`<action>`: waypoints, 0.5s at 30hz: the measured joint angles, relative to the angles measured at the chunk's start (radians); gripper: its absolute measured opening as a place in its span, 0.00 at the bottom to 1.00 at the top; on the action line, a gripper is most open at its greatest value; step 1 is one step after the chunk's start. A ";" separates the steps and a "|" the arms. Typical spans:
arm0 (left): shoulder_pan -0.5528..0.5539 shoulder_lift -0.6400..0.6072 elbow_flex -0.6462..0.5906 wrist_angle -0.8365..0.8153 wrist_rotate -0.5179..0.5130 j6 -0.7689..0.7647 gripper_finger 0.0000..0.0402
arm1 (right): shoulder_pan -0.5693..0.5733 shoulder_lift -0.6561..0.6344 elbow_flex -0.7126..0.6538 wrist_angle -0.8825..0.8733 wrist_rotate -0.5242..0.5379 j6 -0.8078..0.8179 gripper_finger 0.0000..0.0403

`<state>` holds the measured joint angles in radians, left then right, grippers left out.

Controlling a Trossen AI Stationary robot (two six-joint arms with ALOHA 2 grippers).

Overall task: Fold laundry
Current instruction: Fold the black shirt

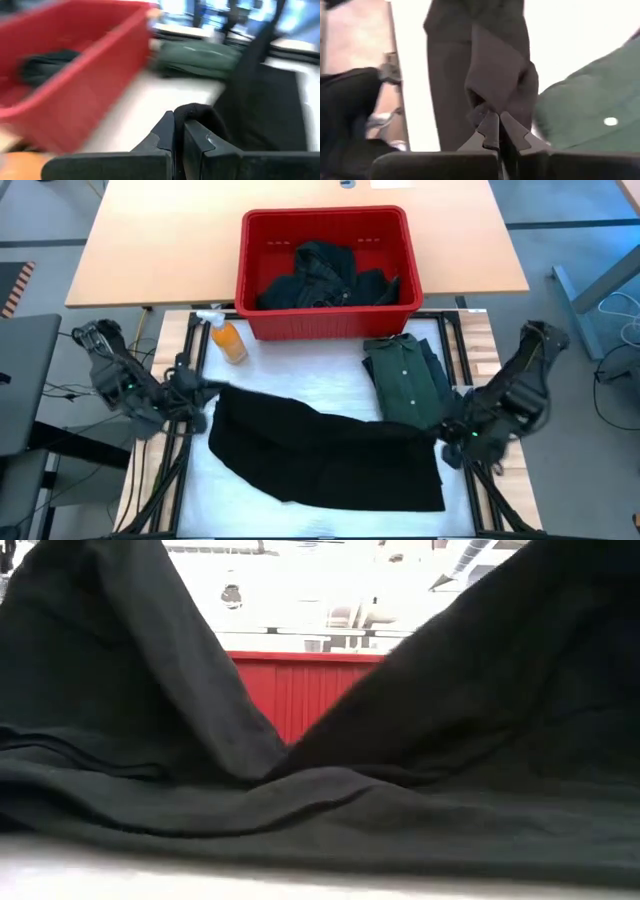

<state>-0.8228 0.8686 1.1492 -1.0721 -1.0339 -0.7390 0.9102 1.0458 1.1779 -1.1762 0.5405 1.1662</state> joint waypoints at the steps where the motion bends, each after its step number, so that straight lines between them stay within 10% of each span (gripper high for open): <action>1: -0.016 -0.007 0.000 0.029 0.042 0.035 0.00 | 0.037 0.000 0.006 0.004 0.014 0.023 0.04; 8: -0.156 0.038 -0.033 0.459 0.548 0.437 0.00 | 0.352 0.048 -0.016 0.402 0.119 -0.281 0.04; 15: -0.249 0.149 -0.029 0.938 0.688 0.933 0.00 | 0.481 0.079 -0.017 0.545 0.435 -0.516 0.04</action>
<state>-1.0720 1.0175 1.1206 -0.1342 -0.3463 0.1942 1.3911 1.1244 1.1610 -0.6315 0.9752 0.6506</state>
